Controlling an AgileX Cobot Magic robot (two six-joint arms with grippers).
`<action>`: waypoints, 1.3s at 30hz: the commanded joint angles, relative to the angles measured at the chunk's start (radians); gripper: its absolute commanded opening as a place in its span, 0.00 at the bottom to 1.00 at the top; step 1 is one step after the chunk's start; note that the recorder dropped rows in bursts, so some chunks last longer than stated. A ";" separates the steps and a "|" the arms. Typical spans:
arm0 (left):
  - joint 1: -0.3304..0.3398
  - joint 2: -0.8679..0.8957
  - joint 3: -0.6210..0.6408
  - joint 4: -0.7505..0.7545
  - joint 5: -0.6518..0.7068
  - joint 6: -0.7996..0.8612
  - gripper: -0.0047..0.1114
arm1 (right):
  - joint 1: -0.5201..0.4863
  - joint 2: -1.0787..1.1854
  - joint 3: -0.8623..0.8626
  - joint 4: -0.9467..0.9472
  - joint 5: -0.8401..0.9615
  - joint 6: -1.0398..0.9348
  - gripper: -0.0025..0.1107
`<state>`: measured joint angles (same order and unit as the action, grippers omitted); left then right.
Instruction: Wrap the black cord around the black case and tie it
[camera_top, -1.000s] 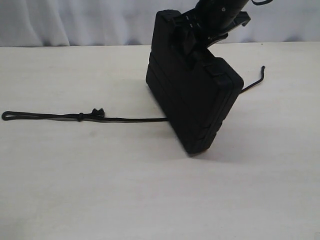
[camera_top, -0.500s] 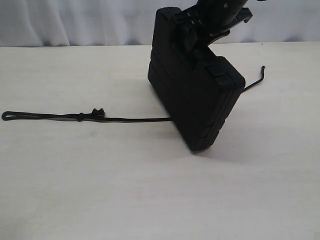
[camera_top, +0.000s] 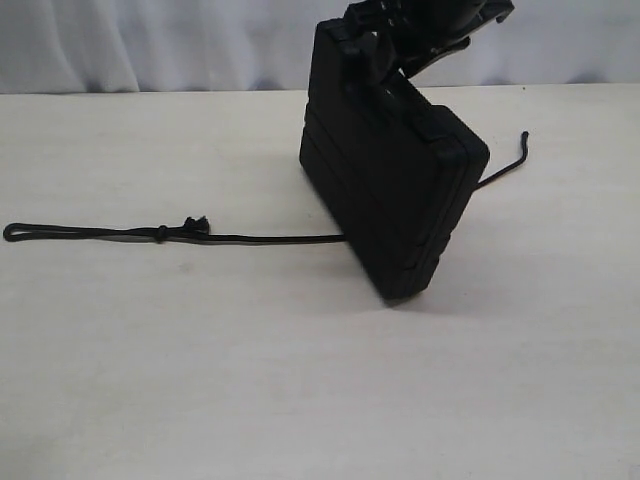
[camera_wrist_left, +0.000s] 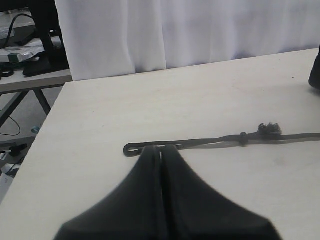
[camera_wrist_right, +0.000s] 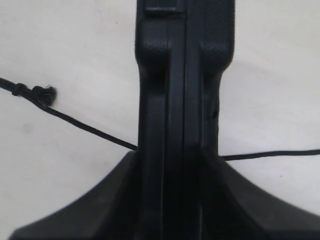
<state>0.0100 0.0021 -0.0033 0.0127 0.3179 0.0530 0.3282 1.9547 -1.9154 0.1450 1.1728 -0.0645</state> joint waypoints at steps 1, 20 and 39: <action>0.000 -0.002 0.003 0.000 -0.012 -0.001 0.04 | 0.000 0.025 -0.001 -0.015 0.038 -0.003 0.34; 0.000 -0.002 0.003 0.000 -0.012 -0.001 0.04 | 0.000 0.016 -0.003 -0.004 0.048 -0.001 0.31; 0.000 -0.002 0.003 0.000 -0.012 -0.001 0.04 | 0.000 0.016 -0.003 -0.004 0.048 0.019 0.06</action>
<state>0.0100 0.0021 -0.0033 0.0127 0.3179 0.0530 0.3282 1.9831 -1.9154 0.1343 1.2147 -0.0617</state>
